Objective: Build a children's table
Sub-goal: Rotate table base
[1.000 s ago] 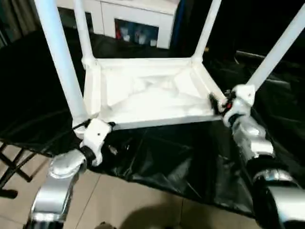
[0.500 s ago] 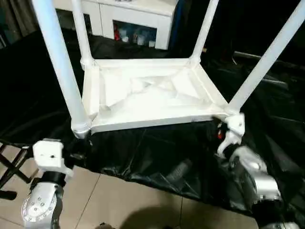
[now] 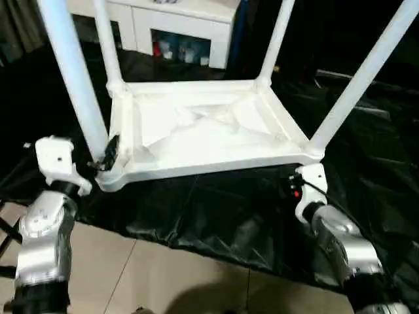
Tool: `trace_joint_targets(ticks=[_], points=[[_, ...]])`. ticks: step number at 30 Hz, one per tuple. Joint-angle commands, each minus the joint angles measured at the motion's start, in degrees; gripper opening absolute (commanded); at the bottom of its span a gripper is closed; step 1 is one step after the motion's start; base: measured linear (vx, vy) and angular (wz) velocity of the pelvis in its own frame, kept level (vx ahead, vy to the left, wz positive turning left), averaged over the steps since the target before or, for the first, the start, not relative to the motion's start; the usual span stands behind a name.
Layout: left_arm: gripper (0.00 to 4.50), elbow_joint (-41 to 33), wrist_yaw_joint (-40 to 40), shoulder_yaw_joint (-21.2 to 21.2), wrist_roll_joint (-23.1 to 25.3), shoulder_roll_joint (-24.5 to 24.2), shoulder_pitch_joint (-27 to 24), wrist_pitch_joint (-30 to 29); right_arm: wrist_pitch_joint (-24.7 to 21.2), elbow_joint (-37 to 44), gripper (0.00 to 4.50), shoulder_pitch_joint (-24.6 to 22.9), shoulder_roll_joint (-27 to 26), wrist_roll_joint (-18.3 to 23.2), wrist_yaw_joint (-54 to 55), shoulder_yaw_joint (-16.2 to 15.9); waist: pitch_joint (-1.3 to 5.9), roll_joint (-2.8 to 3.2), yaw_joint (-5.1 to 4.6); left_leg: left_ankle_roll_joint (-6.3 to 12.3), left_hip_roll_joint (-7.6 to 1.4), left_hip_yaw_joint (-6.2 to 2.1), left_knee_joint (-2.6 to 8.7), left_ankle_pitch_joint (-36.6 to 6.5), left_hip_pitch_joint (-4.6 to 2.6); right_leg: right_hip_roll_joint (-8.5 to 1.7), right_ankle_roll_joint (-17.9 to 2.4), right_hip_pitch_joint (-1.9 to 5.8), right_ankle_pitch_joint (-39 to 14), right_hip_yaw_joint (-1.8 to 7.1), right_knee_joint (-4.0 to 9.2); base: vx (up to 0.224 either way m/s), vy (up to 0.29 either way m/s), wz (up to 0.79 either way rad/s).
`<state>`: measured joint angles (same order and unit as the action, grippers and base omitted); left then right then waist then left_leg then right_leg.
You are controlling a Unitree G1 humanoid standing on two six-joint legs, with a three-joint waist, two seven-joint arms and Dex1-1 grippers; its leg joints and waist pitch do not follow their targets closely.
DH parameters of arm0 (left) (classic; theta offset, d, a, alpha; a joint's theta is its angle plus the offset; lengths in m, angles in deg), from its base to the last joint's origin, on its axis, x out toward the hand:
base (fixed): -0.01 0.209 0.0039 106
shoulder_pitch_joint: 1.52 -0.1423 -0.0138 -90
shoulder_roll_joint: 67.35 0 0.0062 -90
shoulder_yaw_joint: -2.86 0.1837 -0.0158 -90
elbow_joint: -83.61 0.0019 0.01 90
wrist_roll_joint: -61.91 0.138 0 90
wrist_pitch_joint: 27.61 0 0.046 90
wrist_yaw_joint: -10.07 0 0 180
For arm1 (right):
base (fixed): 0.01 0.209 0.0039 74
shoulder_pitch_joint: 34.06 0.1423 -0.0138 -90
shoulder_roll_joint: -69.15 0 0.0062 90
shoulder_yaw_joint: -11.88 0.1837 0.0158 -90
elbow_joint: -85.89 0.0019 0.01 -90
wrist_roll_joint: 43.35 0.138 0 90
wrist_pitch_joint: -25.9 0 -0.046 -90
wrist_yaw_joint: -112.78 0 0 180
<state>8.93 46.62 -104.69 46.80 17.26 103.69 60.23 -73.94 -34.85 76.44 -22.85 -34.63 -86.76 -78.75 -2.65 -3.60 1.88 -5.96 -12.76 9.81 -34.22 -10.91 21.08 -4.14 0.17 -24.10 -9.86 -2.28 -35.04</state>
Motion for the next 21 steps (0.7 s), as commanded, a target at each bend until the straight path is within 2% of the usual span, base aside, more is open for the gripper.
trace_joint_targets(ticks=[1,2,3,4,5,6,7,8,10,11,12,13,14,15,16,18,19,21], points=[[4.5,-0.3,7.5,2.0,-2.6,-1.6,0.0,-3.4,0.1,-2.6,4.47,1.3,-0.1,-1.5,0.3,-0.4,3.63,1.46,0.29,-0.27,0.32,0.69,4.13,-9.8,-0.59,-1.85,-12.1,2.76,-3.7,1.57,2.87,0.0,0.0,0.0],[4.5,-0.5,9.1,2.6,-3.0,-2.1,-0.1,-3.9,0.2,-3.2,4.47,1.7,-0.2,-1.6,0.3,-0.5,3.58,1.46,0.24,-0.14,0.32,0.81,4.1,-9.9,-0.73,-1.87,-12.7,2.78,-2.6,1.6,2.78,0.0,0.0,0.0],[4.5,-1.2,15.1,4.9,-5.3,-4.4,-1.1,-6.7,0.9,-6.7,4.47,3.9,-0.7,-1.8,0.8,-0.6,3.61,1.4,0.31,0.03,0.23,0.82,4.15,-9.8,-0.7,-1.9,-12.9,3.06,-2.1,1.6,2.77,0.0,0.0,0.0],[4.5,-1.8,16.8,5.7,-6.0,-5.2,-1.6,-7.7,1.2,-8.1,4.47,4.8,-0.8,-1.9,1.0,-0.7,3.7,1.48,0.31,-0.11,0.33,0.82,4.04,-9.8,-0.9,-2.04,-13.3,2.9,-2.3,1.59,2.52,0.0,0.0,0.0],[4.5,-2.0,17.3,6.0,-6.3,-5.4,-1.7,-8.1,1.3,-8.6,4.47,5.0,-0.9,-1.9,1.1,-0.7,3.64,1.28,0.27,0.16,0.34,0.86,4.21,-10.0,-0.8,-1.91,-13.3,2.95,-3.0,1.55,2.69,0.0,0.0,0.0],[4.5,-2.4,19.3,7.0,-7.2,-6.2,-2.2,-9.2,1.6,-10.0,4.47,6.0,-1.1,-2.0,1.4,-0.7,3.55,1.41,0.27,-0.06,0.21,0.9,4.24,-10.5,-0.93,-1.95,-13.6,2.94,-3.6,1.58,2.69,0.0,0.0,0.0],[4.5,-5.9,23.1,9.5,-9.3,-7.7,-4.4,-12.6,2.5,-13.9,4.47,8.4,-1.7,-2.8,1.2,-1.2,3.46,1.63,0.37,-0.19,0.11,1.01,4.24,-10.9,-1.14,-1.97,-13.7,2.8,-3.8,1.62,2.74,0.0,0.0,0.0],[4.5,-7.4,23.9,10.2,-10.2,-7.8,-5.2,-13.9,2.8,-15.2,4.47,9.2,-1.9,-3.0,1.0,-1.3,3.55,1.35,0.26,-0.41,-0.01,0.89,4.23,-11.0,-0.97,-2.18,-14.0,2.93,-4.1,1.6,2.27,0.0,0.0,0.0],[4.5,-10.9,25.1,11.5,-11.9,-7.9,-6.9,-16.4,3.3,-17.3,4.47,10.6,-2.6,-3.6,0.5,-1.6,3.33,1.32,0.29,-0.62,-0.13,1.08,4.31,-12.0,-1.07,-2.2,-13.9,2.8,-5.8,1.66,2.61,0.0,0.0,0.0],[4.5,-12.1,25.4,11.8,-12.5,-7.8,-7.4,-17.3,3.6,-18.0,4.47,11.2,-2.8,-3.8,0.4,-1.8,3.12,1.41,0.21,-0.81,-0.03,1.12,4.41,-13.1,-1.03,-2.04,-13.3,2.79,-7.3,1.69,2.94,0.0,0.0,0.0],[4.5,-14.9,25.5,12.6,-13.9,-7.2,-8.5,-18.9,4.2,-19.2,4.47,12.3,-3.5,-4.3,-0.1,-2.1,3.2,0.86,0.08,-0.95,-0.14,1.05,4.42,-13.9,-0.97,-2.18,-13.0,2.85,-8.8,1.73,2.89,0.0,0.0,0.0],[4.5,-16.3,25.4,13.0,-14.6,-6.8,-9.1,-19.8,4.5,-19.9,4.47,13.0,-3.9,-4.4,-0.5,-2.3,3.13,0.65,0.02,-1.07,-0.14,1.06,4.46,-14.1,-0.76,-2.26,-12.7,2.93,-9.8,1.77,2.97,0.0,0.0,0.0],[4.5,-17.9,25.3,13.8,-15.2,-6.2,-9.8,-20.4,4.9,-20.7,4.47,13.8,-4.7,-4.7,-1.2,-2.7,2.96,0.86,0.02,-1.32,-0.1,0.94,4.6,-15.1,-0.8,-2.27,-11.8,2.83,-12.3,1.75,3.34,0.0,0.0,0.0],[4.5,-18.3,25.2,14.0,-15.3,-6.1,-10.0,-20.5,5.1,-20.9,4.47,14.0,-4.9,-4.7,-1.3,-2.9,3.07,0.67,-0.17,-1.38,-0.2,0.96,4.48,-15.7,-0.82,-2.36,-11.7,2.7,-13.0,1.8,3.26,0.0,0.0,0.0],[4.5,-19.1,25.0,14.7,-15.5,-5.5,-10.3,-20.5,5.5,-21.7,4.47,14.8,-5.7,-5.0,-2.0,-3.4,2.86,0.32,-0.35,-1.53,-0.05,0.82,4.67,-16.1,-0.42,-2.23,-10.7,2.98,-15.1,1.72,3.52,0.0,0.0,0.0],[4.5,-19.8,24.3,15.6,-15.7,-4.3,-10.4,-20.2,6.2,-22.9,4.47,15.7,-6.9,-5.4,-3.0,-4.1,2.86,-0.03,-0.46,-1.6,-0.1,0.72,4.6,-16.7,-0.47,-2.38,-9.2,2.74,-18.4,1.75,3.87,0.0,0.0,0.0],[4.5,-20.4,23.4,16.4,-15.9,-3.0,-10.0,-20.2,7.0,-23.9,4.47,16.6,-8.2,-5.7,-4.4,-5.1,2.87,0.08,-0.63,-1.74,-0.13,0.62,4.58,-17.4,-0.49,-2.42,-9.0,2.55,-19.6,1.8,3.87,0.0,0.0,0.0],[4.5,-21.4,22.6,17.3,-16.5,-2.0,-9.3,-21.4,8.6,-26.4,4.47,18.1,-9.9,-6.0,-6.1,-5.8,2.73,-0.36,-1.11,-1.82,-0.12,0.51,4.62,-17.7,-0.23,-2.38,-8.8,2.49,-20.7,1.76,3.87,0.0,0.0,0.0]])
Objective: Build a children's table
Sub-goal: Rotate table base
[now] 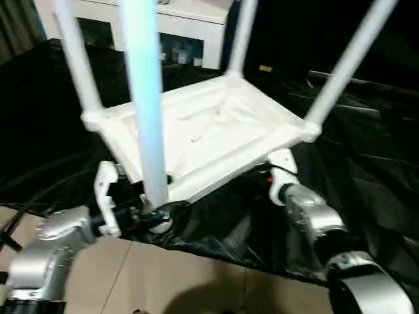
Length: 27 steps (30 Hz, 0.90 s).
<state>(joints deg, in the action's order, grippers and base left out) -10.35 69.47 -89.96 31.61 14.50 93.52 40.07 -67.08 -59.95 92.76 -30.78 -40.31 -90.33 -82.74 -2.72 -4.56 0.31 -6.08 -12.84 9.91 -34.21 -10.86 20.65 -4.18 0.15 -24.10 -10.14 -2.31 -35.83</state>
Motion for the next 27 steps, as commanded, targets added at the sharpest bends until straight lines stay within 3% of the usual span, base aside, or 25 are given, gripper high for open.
trace_joint_targets(ticks=[1,3,5,7,8,10,11,17,18,20,22,23,24,26,27], points=[[4.5,-2.1,-0.2,2.5,-1.3,0.8,0.9,-1.3,1.7,-1.3,4.47,1.8,-2.0,-0.3,-2.6,-1.8,2.8,0.69,0.4,-1.77,-0.03,0.41,4.53,-18.2,0.13,-2.41,-8.7,2.39,-21.1,1.83,4.7,0.0,0.0,0.0],[4.5,-2.3,-0.8,3.6,-1.6,2.3,2.3,-2.6,2.9,-3.0,4.47,2.8,-3.9,-0.8,-4.5,-2.3,2.87,0.41,0.08,-1.89,-0.1,0.24,4.59,-18.5,0.1,-2.33,-8.3,2.43,-21.5,1.77,4.67,0.0,0.0,0.0],[4.5,-2.6,-1.2,4.4,-1.8,3.2,3.2,-3.6,3.3,-4.1,4.47,3.4,-5.0,-1.2,-5.9,-2.5,2.82,0.6,0.09,-1.89,-0.14,0.29,4.56,-18.8,-0.22,-2.26,-9.0,2.13,-20.3,1.82,4.64,0.0,0.0,0.0],[4.5,-2.5,-1.4,5.6,-1.7,4.0,4.1,-4.0,3.4,-4.6,4.47,3.6,-5.8,-1.5,-6.9,-3.0,2.81,0.48,0.05,-1.81,-0.15,0.25,4.66,-18.6,-0.13,-2.13,-9.5,2.27,-18.7,1.78,4.49,0.0,0.0,0.0],[4.5,-2.3,-1.3,6.6,-1.3,4.5,4.8,-4.2,3.7,-5.1,4.47,3.8,-6.3,-1.7,-6.9,-3.2,2.86,0.11,0.03,-1.66,-0.2,0.3,4.63,-18.0,-0.09,-2.2,-9.7,2.32,-18.1,1.82,4.4,0.0,0.0,0.0],[4.5,-1.9,-1.1,7.4,-1.0,4.9,5.4,-4.3,4.0,-5.5,4.47,4.0,-6.7,-2.0,-6.8,-3.3,2.97,0.2,0.01,-1.53,-0.14,0.34,4.57,-17.1,-0.09,-2.19,-10.1,2.41,-16.6,1.87,4.25,0.0,0.0,0.0],[4.5,-0.7,-1.1,8.7,0.0,6.0,6.8,-3.8,4.5,-6.5,4.47,4.5,-7.1,-2.0,-6.3,-3.1,3.0,-0.22,-0.07,-1.42,-0.14,0.35,4.58,-16.5,0.04,-2.23,-10.2,2.58,-16.4,1.82,4.19,0.0,0.0,0.0],[4.5,5.5,-1.8,11.8,2.5,11.1,12.9,-1.6,6.0,-8.1,4.47,5.3,-7.6,-1.9,-6.2,-2.3,3.05,-0.24,-0.12,-1.23,-0.06,0.45,4.37,-17.1,-0.31,-2.31,-9.7,2.35,-17.6,1.87,4.62,0.0,0.0,0.0],[4.5,9.1,-2.9,12.9,4.2,13.8,15.7,0.0,6.7,-8.9,4.47,5.5,-7.3,-2.0,-5.2,-1.4,3.09,-0.07,-0.08,-1.26,-0.07,0.37,4.39,-16.8,-0.23,-2.38,-9.9,2.49,-17.0,1.89,4.51,0.0,0.0,0.0],[4.5,13.4,-4.5,13.9,6.4,16.7,18.4,2.7,7.2,-9.3,4.47,5.5,-6.4,-1.6,-3.5,0.0,3.15,-0.35,0.05,-0.87,0.01,0.49,4.32,-15.9,-0.22,-2.35,-10.3,2.58,-15.4,1.92,4.49,0.0,0.0,0.0],[4.5,15.9,-5.5,14.4,7.7,18.1,19.8,4.5,7.5,-9.7,4.47,5.4,-5.7,-1.2,-2.5,0.9,3.18,0.31,0.33,-0.76,0.08,0.57,4.25,-16.2,-0.59,-2.24,-10.5,2.37,-14.9,1.9,4.72,0.0,0.0,0.0],[4.5,18.0,-6.5,14.7,9.0,19.3,21.0,6.3,7.7,-10.0,4.47,5.4,-5.0,-1.0,-1.4,1.7,3.33,0.01,0.5,-0.52,0.06,0.65,4.14,-16.0,-0.55,-2.29,-10.9,2.53,-14.1,1.88,4.57,0.0,0.0,0.0],[4.5,19.9,-7.3,14.9,9.8,20.5,22.1,7.6,7.9,-10.2,4.47,5.1,-4.0,-0.6,-0.3,2.5,3.26,0.56,0.59,-0.47,0.13,0.59,4.23,-16.0,-0.48,-2.25,-11.0,2.57,-14.0,1.89,4.59,0.0,0.0,0.0],[4.5,22.7,-8.4,15.2,11.5,22.0,23.7,9.8,8.3,-10.3,4.47,4.5,-2.2,0.3,0.6,4.0,3.56,0.18,0.83,0.32,0.15,0.73,3.94,-14.2,-0.44,-2.17,-11.6,2.81,-10.8,1.81,4.43,0.0,0.0,0.0],[4.5,23.7,-8.6,15.4,12.1,22.2,24.3,10.4,8.4,-10.1,4.47,3.9,-1.0,0.8,0.9,4.8,3.6,0.74,0.94,0.43,0.14,0.7,3.91,-13.7,-0.4,-2.2,-12.0,2.91,-9.7,1.84,4.17,0.0,0.0,0.0]])
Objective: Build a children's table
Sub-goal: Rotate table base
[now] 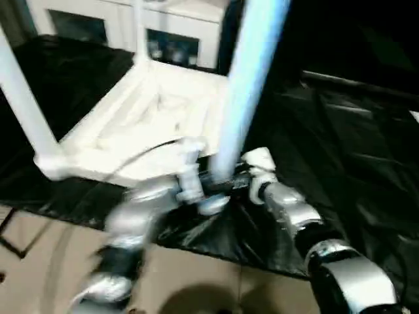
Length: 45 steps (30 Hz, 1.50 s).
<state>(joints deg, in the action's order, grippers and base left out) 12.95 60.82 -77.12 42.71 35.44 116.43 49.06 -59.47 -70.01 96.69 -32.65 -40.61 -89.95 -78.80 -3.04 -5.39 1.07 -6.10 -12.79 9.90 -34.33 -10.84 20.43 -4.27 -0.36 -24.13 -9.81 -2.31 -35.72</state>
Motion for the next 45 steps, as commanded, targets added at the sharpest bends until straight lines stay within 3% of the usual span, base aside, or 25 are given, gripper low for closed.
trace_joint_targets(ticks=[1,2,3,4,5,6,7,8,13,18,19,20,23,24,28,36,45], points=[[4.5,1.8,-0.1,2.6,2.1,1.4,2.2,2.7,1.1,0.6,4.47,-1.3,3.1,1.5,0.0,1.9,3.98,1.56,0.25,0.96,0.05,0.69,4.0,-12.7,0.02,-2.14,-12.0,3.19,-8.3,1.76,3.99,0.0,0.0,0.0],[4.5,2.0,-0.1,2.6,2.3,1.4,2.3,2.9,1.1,0.7,4.47,-1.5,3.5,1.6,-0.2,2.0,4.04,1.73,0.41,1.16,0.09,0.74,3.92,-12.3,-0.03,-2.12,-12.4,3.26,-7.4,1.73,3.98,0.0,0.0,0.0],[4.5,3.2,0.2,2.5,3.3,0.8,2.8,4.2,1.3,2.1,4.47,-3.0,5.8,2.0,-2.3,2.7,4.11,1.3,0.58,1.96,0.13,0.84,3.76,-11.1,0.05,-2.04,-13.0,3.49,-5.4,1.74,3.71,0.0,0.0,0.0],[4.5,3.4,0.3,2.5,3.4,0.7,2.8,4.4,1.3,2.4,4.47,-3.3,6.3,2.0,-2.8,2.8,4.13,1.64,0.87,2.86,0.16,0.93,3.69,-10.0,0.1,-1.96,-13.4,3.69,-3.4,1.74,3.74,0.0,0.0,0.0],[4.5,3.8,1.0,2.6,4.3,-0.3,3.0,5.3,1.5,4.1,4.47,-4.5,7.8,2.1,-5.5,2.7,4.22,1.57,1.02,3.59,0.2,0.99,3.55,-8.9,0.13,-2.0,-14.2,3.83,-1.7,1.74,3.46,0.0,0.0,0.0],[4.5,3.9,1.9,2.8,4.9,-1.5,3.1,5.9,1.4,6.1,4.47,-5.6,9.0,2.2,-8.0,2.6,4.23,2.09,1.05,3.87,0.27,0.89,3.57,-8.5,0.26,-2.01,-14.4,3.96,-1.3,1.72,3.35,0.0,0.0,0.0],[4.5,4.4,3.4,2.8,5.1,-2.7,3.3,6.3,1.5,8.1,4.47,-6.7,10.3,2.2,-10.6,2.4,4.24,1.85,1.03,4.65,0.16,0.96,3.54,-8.5,0.12,-2.01,-14.2,4.0,-1.4,1.68,3.57,0.0,0.0,0.0],[4.5,4.6,5.1,3.0,5.4,-4.2,3.4,6.3,1.3,10.5,4.47,-8.0,11.7,2.3,-13.6,2.1,4.12,1.85,0.91,4.91,0.23,0.91,3.64,-8.8,0.31,-1.94,-14.3,4.12,-2.7,1.56,3.77,0.0,0.0,0.0],[4.5,7.2,12.1,4.1,6.1,-9.3,4.6,6.9,0.1,19.0,4.47,-12.3,16.3,3.8,-22.8,0.8,3.73,2.29,0.92,4.56,0.08,0.9,3.82,-12.0,-0.08,-1.99,-14.0,3.7,-9.1,1.56,4.49,0.0,0.0,0.0],[4.32,16.7,18.8,5.8,9.9,-15.4,9.8,11.0,-6.1,35.6,4.49,-19.5,23.5,10.0,-36.4,-1.4,3.64,2.34,1.32,5.13,0.08,0.73,3.99,-12.9,-0.31,-1.87,-12.3,3.78,-10.9,1.64,4.67,0.0,0.0,0.0],[4.03,17.6,19.0,6.1,10.5,-15.7,10.4,11.6,-6.6,36.8,4.5,-20.0,24.1,10.5,-37.2,-1.4,3.66,2.28,1.24,4.98,0.1,0.63,4.03,-12.7,-0.08,-1.99,-12.1,3.89,-11.6,1.56,4.68,0.0,0.0,0.0],[3.96,20.3,19.2,6.9,12.5,-16.5,12.0,13.1,-9.5,40.7,4.5,-21.5,25.7,12.2,-40.1,-1.2,3.59,2.58,1.32,4.81,0.13,0.63,4.05,-13.0,-0.28,-1.93,-12.1,3.73,-12.2,1.55,4.9,0.0,0.0,0.0],[3.85,23.9,18.3,7.3,14.5,-16.9,14.2,14.8,-12.0,45.0,4.5,-23.2,27.6,13.9,-43.4,-1.1,3.75,2.28,1.46,4.73,0.08,0.63,3.96,-12.1,-0.1,-2.13,-12.8,3.84,-10.9,1.52,4.74,0.0,0.0,0.0],[3.72,25.7,17.8,7.2,15.0,-16.8,15.2,15.3,-13.5,47.0,4.5,-24.0,28.6,14.7,-44.8,-1.0,3.86,2.55,1.52,4.65,-0.07,0.58,3.91,-11.9,-0.18,-2.3,-13.2,3.89,-10.1,1.57,4.53,0.0,0.0,0.0],[3.41,31.1,20.5,8.0,15.4,-16.8,17.9,16.3,-18.4,53.1,4.5,-26.5,31.3,17.0,-46.6,-1.3,3.92,2.42,1.93,5.19,0.14,0.59,3.77,-10.3,0.06,-2.28,-13.9,4.17,-8.0,1.52,4.4,0.0,0.0,0.0],[2.8,37.8,24.4,8.7,17.7,-16.8,21.0,17.0,-22.6,57.8,4.5,-28.1,32.6,18.5,-47.4,-1.4,3.73,2.51,2.22,4.01,0.11,0.56,3.88,-11.7,-0.05,-2.39,-13.2,3.98,-11.2,1.5,4.86,0.0,0.0,0.0],[2.07,44.6,23.0,8.4,20.4,-16.9,23.7,20.9,-26.6,61.5,4.5,-29.1,33.4,20.0,-46.9,-1.5,3.87,2.62,2.89,3.61,0.0,0.47,3.87,-11.5,-0.19,-2.54,-13.9,4.09,-8.9,1.47,4.6,0.0,0.0,0.0]])
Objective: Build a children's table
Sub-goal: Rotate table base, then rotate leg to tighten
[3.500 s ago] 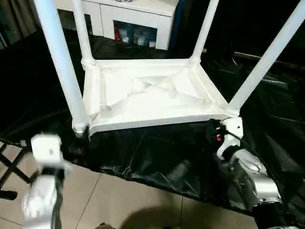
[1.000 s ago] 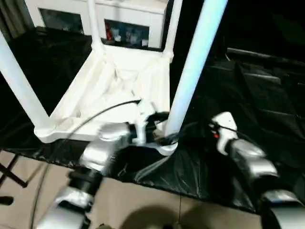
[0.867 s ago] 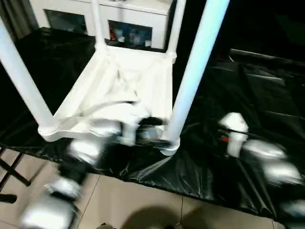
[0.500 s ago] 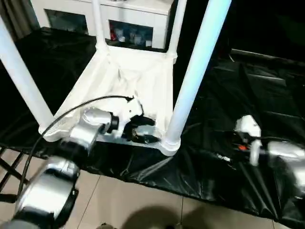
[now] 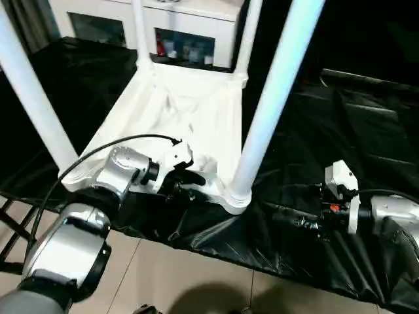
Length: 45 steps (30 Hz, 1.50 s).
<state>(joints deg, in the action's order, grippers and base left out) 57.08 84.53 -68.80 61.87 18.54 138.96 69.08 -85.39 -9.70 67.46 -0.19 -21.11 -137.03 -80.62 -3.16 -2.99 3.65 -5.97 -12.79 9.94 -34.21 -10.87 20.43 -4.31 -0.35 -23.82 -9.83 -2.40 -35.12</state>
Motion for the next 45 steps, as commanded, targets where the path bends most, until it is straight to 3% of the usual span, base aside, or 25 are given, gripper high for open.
trace_joint_targets(ticks=[1,13,20,24,26,28,32,33,34,38,41,45], points=[[1.97,0.9,-0.7,0.1,1.4,0.1,1.4,1.0,-0.9,1.3,4.5,0.1,1.0,0.5,0.2,0.2,3.94,0.17,0.32,3.44,-0.02,0.45,3.8,-11.3,-0.15,-2.54,-13.9,3.78,-8.9,1.59,3.99,0.0,0.0,0.0],[0.99,4.5,1.8,0.0,3.1,-0.3,2.6,1.3,-2.0,2.2,4.5,0.3,0.6,0.7,0.6,-0.2,3.78,0.27,0.43,2.61,-0.04,0.38,3.92,-12.4,-0.21,-2.66,-13.5,3.69,-11.0,1.6,4.24,0.0,0.0,0.0],[0.47,5.5,3.7,-0.4,3.9,-0.7,2.7,0.5,-1.8,2.2,4.5,1.1,-0.8,0.2,1.1,-1.4,3.61,0.1,0.4,2.27,-0.03,0.28,4.11,-13.7,-0.3,-2.79,-12.2,3.59,-15.4,1.55,4.71,0.0,0.0,0.0],[0.22,5.1,4.2,-1.1,3.3,-0.6,2.4,-0.6,-0.7,1.8,4.5,2.0,-2.9,-0.9,3.1,-2.5,3.74,0.19,0.09,1.94,-0.06,0.19,4.17,-13.1,-0.19,-2.82,-12.4,3.64,-14.1,1.54,4.47,0.0,0.0,0.0],[0.14,3.3,3.5,-1.8,2.3,0.2,1.1,-2.0,3.6,-1.3,4.5,3.9,-6.4,-6.3,9.7,-4.4,3.88,0.24,-0.11,1.76,-0.03,0.23,4.12,-11.9,-0.18,-2.75,-13.4,3.56,-10.8,1.58,4.08,0.0,0.0,0.0],[0.04,1.4,3.5,-1.6,2.1,0.9,-0.6,-3.1,4.7,-3.4,4.5,5.2,-8.4,-8.7,13.1,-5.4,3.91,0.25,-0.41,0.85,0.05,0.32,4.15,-11.3,-0.25,-2.74,-14.0,3.5,-10.0,1.54,3.97,0.0,0.0,0.0],[0.04,-2.0,0.5,-1.8,2.2,2.7,-3.7,-4.3,5.0,-5.2,4.5,6.5,-10.5,-8.4,13.6,-5.8,3.83,0.34,-0.2,1.99,-0.11,0.47,4.17,-11.7,-0.4,-2.7,-15.1,3.66,-7.7,1.72,3.84,0.0,0.0,0.0],[0.01,-2.4,-0.6,-1.9,2.1,3.0,-4.2,-4.2,5.2,-5.6,4.32,6.7,-10.7,-8.6,13.6,-6.0,3.87,0.29,-0.22,2.06,-0.14,0.48,4.14,-11.7,-0.36,-2.73,-15.2,3.72,-7.6,1.71,3.76,0.0,0.0,0.0],[0.01,-2.9,-1.2,-2.2,2.0,3.4,-4.6,-4.3,5.5,-6.1,4.32,7.0,-10.8,-8.9,13.8,-6.2,3.7,0.01,-0.27,2.23,-0.06,0.53,4.18,-11.9,-0.26,-2.71,-14.7,3.68,-9.1,1.64,3.93,0.0,0.0,0.0],[0.0,-5.3,-2.6,-2.9,1.5,4.0,-6.6,-4.5,7.5,-8.3,3.96,8.0,-10.9,-10.7,14.0,-7.2,3.42,0.03,-0.22,1.86,-0.03,0.48,4.37,-14.3,-0.43,-2.91,-11.2,3.4,-18.5,1.66,4.92,0.0,0.0,0.0],[0.0,-7.0,-3.4,-3.3,1.5,3.8,-7.6,-5.2,8.4,-9.8,3.74,8.7,-11.7,-11.0,14.7,-6.6,3.49,0.09,-0.37,1.74,-0.05,0.38,4.44,-14.4,-0.38,-2.88,-10.1,3.21,-20.1,1.69,5.09,0.0,0.0,0.0],[0.0,-9.8,-3.4,-3.4,1.5,3.3,-9.0,-6.6,9.1,-11.1,3.47,9.2,-12.0,-11.1,14.8,-6.8,3.6,0.06,-0.7,2.05,-0.11,0.38,4.43,-13.5,-0.27,-2.77,-10.8,3.25,-17.5,1.71,4.78,0.0,0.0,0.0]])
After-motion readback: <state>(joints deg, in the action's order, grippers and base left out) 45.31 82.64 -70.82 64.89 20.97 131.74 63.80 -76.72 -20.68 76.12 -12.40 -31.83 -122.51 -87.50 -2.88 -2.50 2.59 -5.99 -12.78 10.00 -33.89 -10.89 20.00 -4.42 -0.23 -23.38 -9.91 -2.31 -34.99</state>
